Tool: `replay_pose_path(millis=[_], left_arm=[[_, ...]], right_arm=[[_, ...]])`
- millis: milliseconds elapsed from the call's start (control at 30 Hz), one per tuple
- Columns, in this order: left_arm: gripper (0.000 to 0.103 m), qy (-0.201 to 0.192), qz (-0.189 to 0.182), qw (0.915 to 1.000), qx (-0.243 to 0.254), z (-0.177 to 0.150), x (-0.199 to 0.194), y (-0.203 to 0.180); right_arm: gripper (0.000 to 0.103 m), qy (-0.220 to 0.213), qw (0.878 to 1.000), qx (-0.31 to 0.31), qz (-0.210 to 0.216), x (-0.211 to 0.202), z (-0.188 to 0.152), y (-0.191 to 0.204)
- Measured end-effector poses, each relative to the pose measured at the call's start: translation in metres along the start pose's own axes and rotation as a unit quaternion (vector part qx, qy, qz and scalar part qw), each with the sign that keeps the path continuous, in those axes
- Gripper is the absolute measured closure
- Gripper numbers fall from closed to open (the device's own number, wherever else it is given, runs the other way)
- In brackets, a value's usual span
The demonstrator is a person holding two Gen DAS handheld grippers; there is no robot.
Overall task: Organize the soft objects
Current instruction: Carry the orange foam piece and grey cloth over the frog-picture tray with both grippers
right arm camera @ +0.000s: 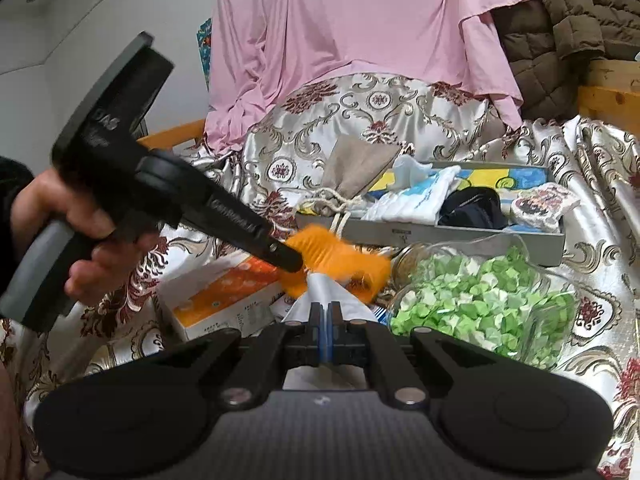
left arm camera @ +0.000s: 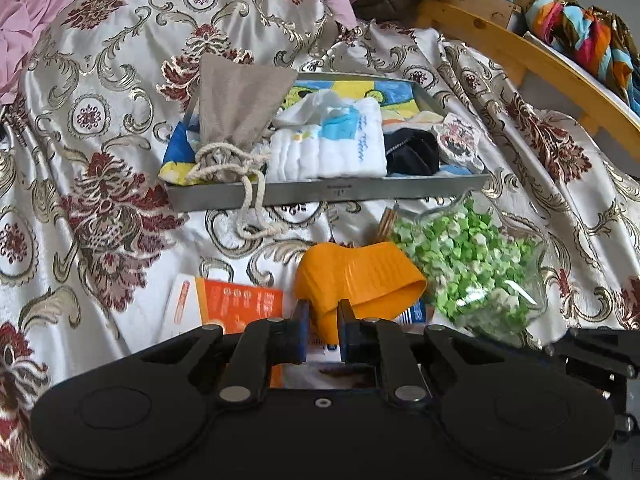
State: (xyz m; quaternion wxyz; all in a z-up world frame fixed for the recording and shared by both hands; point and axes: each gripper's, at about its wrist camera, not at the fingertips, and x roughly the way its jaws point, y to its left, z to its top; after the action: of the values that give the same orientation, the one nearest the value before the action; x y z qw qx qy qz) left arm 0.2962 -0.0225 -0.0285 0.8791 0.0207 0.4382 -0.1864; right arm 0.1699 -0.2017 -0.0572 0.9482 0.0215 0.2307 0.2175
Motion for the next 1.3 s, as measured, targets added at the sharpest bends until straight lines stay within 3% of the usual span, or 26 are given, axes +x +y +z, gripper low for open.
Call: replay_pose_path(millis=[400,867,1100,1300], left_arm=[[0.088,-0.015,-0.041,0.9965,-0.071,0.004,-0.026,0.000],[0.088,-0.052,-0.044,0.9886,-0.134,0.031,-0.027,0.006],[0.088,-0.085,-0.047,0.9832,-0.154,0.055,-0.023,0.009],[0.088,-0.114,-0.056,0.9770,-0.171,0.089,-0.010,0.012]], right_arm=[[0.102,-0.020,1.000,0.005,-0.013,-0.010,0.006,-0.003],[0.102,-0.057,0.998,0.008,-0.033,-0.029,0.025,-0.009],[0.102,-0.079,0.995,0.012,-0.064,-0.043,0.062,-0.038],[0.102,-0.079,0.993,-0.004,-0.088,-0.026,0.109,-0.071]])
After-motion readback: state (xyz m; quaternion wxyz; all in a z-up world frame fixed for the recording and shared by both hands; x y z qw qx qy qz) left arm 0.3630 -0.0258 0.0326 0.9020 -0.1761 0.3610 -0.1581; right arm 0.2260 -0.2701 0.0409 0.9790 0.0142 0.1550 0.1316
